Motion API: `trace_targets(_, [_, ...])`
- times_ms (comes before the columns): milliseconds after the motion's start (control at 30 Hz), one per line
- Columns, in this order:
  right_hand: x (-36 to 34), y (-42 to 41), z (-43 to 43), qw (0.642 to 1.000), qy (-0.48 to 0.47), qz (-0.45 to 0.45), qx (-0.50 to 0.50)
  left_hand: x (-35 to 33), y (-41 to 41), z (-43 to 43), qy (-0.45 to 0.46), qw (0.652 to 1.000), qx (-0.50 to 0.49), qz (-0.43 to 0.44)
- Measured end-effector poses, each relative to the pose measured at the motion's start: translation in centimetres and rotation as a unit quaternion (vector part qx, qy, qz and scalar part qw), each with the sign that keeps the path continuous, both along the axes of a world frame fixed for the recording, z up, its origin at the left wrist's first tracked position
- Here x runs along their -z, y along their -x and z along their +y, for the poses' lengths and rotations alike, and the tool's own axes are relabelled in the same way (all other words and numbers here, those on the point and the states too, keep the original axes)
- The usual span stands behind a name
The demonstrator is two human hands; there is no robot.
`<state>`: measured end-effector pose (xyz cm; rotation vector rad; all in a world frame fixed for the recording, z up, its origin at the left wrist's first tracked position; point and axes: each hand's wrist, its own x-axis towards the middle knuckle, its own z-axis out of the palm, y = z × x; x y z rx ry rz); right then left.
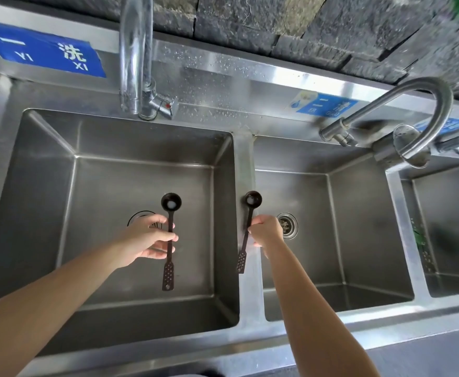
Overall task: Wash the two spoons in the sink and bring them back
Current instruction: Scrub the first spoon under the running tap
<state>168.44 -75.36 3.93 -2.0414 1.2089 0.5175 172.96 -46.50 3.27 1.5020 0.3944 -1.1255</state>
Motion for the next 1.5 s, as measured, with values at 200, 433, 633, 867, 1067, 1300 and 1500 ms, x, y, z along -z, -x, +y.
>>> trace_targets(200, [0.4, 0.0, -1.1, 0.999, 0.002, 0.002, -0.043, -0.4, 0.3, -0.7, 0.005, 1.0, 0.002, -0.007])
trace_targets(433, [0.1, -0.1, -1.5, 0.996, -0.017, 0.013, -0.081, -0.7, 0.4, -1.2, -0.002, 1.0, 0.012, -0.015])
trace_targets(633, [-0.1, -0.2, -2.0, 0.996, -0.022, 0.006, -0.09, -0.7, 0.5, -1.2, -0.005, 1.0, 0.01, -0.015])
trace_targets(867, [-0.3, -0.4, -2.0, 0.995, -0.03, 0.004, -0.099, -0.8, 0.7, -1.5, 0.0, 1.0, 0.011, -0.016])
trace_targets(1067, [-0.7, -0.4, -2.0, 0.994, -0.04, -0.006, -0.097, -0.8, 0.7, -1.5, 0.005, 1.0, -0.01, -0.012])
trace_targets(1300, [-4.6, -1.0, -1.3, 0.992, 0.07, -0.087, -0.058, -2.4, 0.1, -1.7, 0.024, 0.993, -0.11, -0.017])
trace_targets(1500, [-7.3, -8.3, 4.0, 0.979, -0.023, -0.135, -0.152, -3.8, -1.1, -0.2, 0.041, 0.984, -0.16, -0.068])
